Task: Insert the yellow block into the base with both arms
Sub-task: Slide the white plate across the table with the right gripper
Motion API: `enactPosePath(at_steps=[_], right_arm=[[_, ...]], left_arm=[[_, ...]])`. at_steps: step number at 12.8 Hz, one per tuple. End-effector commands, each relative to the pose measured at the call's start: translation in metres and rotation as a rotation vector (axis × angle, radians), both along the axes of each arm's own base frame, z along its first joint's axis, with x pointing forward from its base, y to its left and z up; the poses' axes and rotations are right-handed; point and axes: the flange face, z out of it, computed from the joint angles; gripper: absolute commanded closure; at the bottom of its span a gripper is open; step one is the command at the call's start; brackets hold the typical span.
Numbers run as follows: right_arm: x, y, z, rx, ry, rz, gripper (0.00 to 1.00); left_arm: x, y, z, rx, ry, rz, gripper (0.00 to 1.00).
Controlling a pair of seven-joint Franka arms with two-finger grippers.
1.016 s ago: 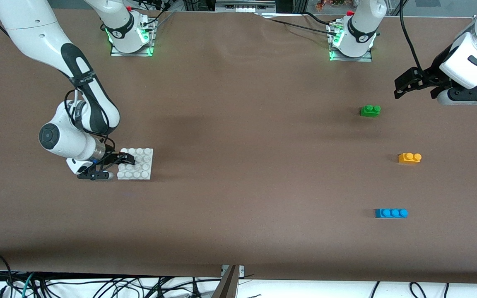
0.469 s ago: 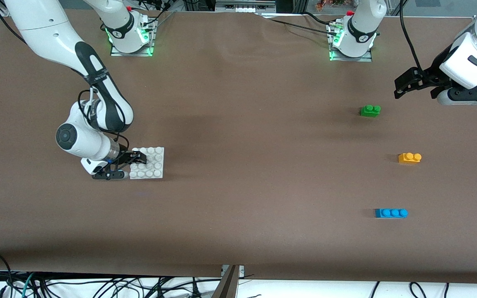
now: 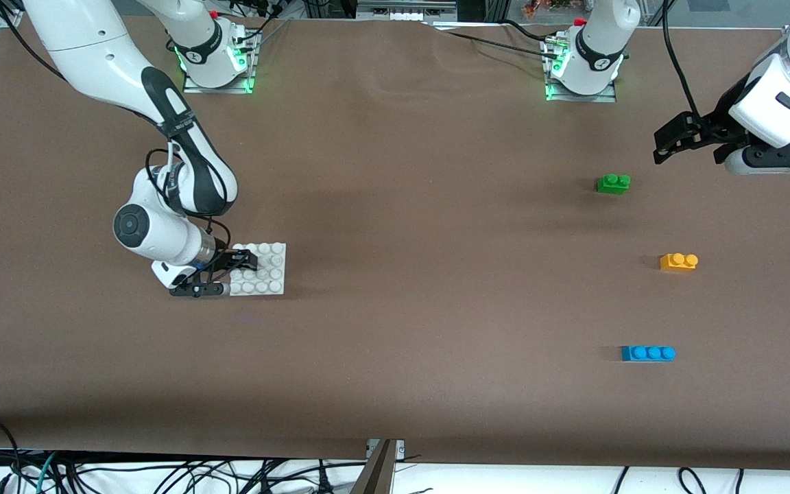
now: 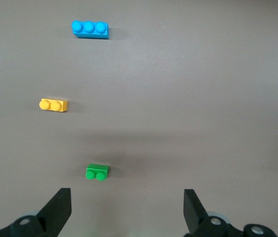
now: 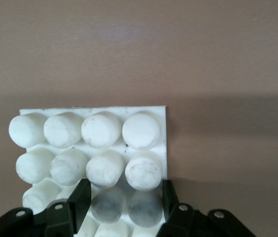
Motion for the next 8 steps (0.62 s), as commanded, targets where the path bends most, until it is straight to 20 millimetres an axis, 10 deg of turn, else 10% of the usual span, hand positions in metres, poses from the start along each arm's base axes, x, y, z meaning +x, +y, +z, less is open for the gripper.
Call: enactPosePath(at_steps=[1, 8], right_arm=[[0.005, 0.026, -0.009, 0.016, 0.002, -0.008, 0.45], [0.006, 0.091, -0.010, 0.021, -0.005, -0.034, 0.45]], left_arm=[[0.001, -0.002, 0.005, -0.014, 0.008, 0.001, 0.00], [0.001, -0.002, 0.005, -0.014, 0.008, 0.001, 0.00]])
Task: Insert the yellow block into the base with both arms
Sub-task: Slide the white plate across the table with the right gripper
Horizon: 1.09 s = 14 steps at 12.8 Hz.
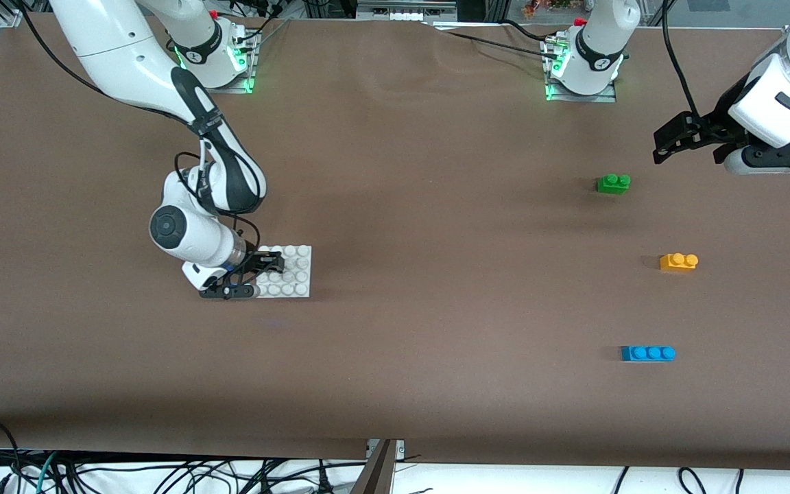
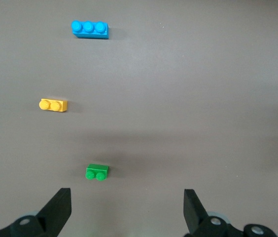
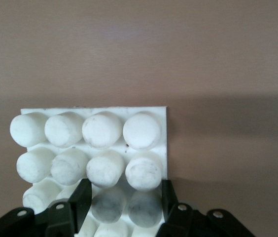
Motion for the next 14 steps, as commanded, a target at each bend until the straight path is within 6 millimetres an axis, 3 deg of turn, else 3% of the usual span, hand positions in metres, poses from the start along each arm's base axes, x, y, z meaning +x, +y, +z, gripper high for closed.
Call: enactPosePath(at_steps=[1, 4, 8, 14], right_arm=[[0.002, 0.031, -0.012, 0.017, 0.006, -0.014, 0.45], [0.000, 0.041, -0.011, 0.019, 0.002, 0.004, 0.44], [-0.005, 0.074, -0.007, 0.023, -0.001, -0.003, 0.44], [-0.007, 0.106, -0.004, 0.031, -0.009, -0.006, 0.44]], left_arm=[[0.001, -0.002, 0.005, -0.014, 0.008, 0.002, 0.00], [0.001, -0.002, 0.005, -0.014, 0.008, 0.002, 0.00], [0.001, -0.002, 0.005, -0.014, 0.008, 0.002, 0.00], [0.001, -0.002, 0.005, -0.014, 0.008, 0.002, 0.00]])
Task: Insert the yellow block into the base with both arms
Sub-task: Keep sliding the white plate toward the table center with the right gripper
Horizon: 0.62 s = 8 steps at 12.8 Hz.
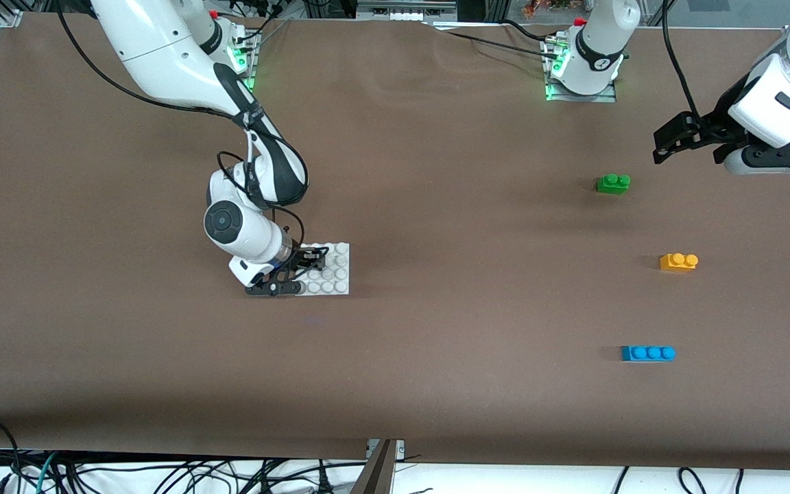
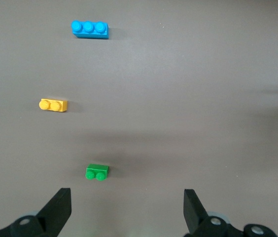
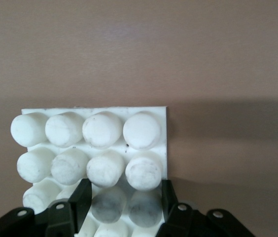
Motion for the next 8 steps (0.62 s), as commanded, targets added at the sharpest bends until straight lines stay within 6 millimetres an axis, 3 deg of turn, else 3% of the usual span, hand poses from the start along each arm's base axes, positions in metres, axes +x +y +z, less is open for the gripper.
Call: enactPosePath(at_steps=[1, 8], right_arm=[[0.002, 0.022, -0.005, 0.019, 0.002, -0.021, 0.44], [0.000, 0.052, -0.005, 0.032, -0.008, -0.012, 0.44]], left_arm=[[0.001, -0.002, 0.005, -0.014, 0.008, 0.002, 0.00], [0.001, -0.002, 0.005, -0.014, 0.008, 0.002, 0.00]])
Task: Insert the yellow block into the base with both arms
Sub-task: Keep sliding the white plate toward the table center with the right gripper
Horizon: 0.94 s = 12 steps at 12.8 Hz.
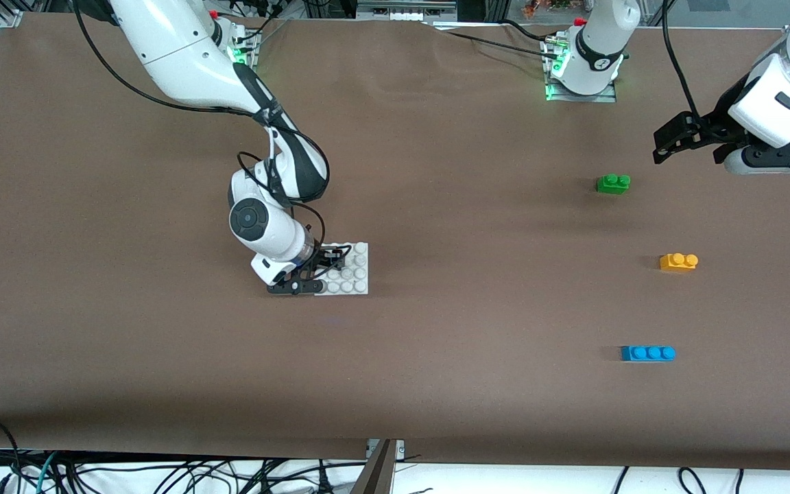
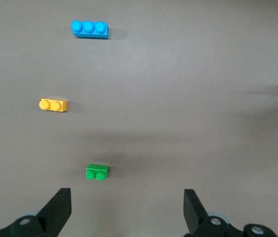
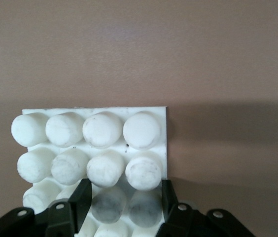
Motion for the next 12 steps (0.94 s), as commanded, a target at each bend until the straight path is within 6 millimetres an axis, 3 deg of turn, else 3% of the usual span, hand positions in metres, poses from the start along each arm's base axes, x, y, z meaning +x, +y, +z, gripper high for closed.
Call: enactPosePath(at_steps=[1, 10, 12], right_arm=[[0.005, 0.016, -0.003, 0.024, 0.002, -0.034, 0.44], [-0.017, 0.069, -0.005, 0.041, 0.017, -0.051, 0.45], [-0.017, 0.073, -0.006, 0.042, 0.018, -0.059, 0.45]], left_arm=[[0.001, -0.002, 0.005, -0.014, 0.008, 0.002, 0.00], [0.001, -0.001, 0.005, -0.014, 0.007, 0.001, 0.00], [0.001, -0.002, 0.005, -0.014, 0.007, -0.004, 0.00]])
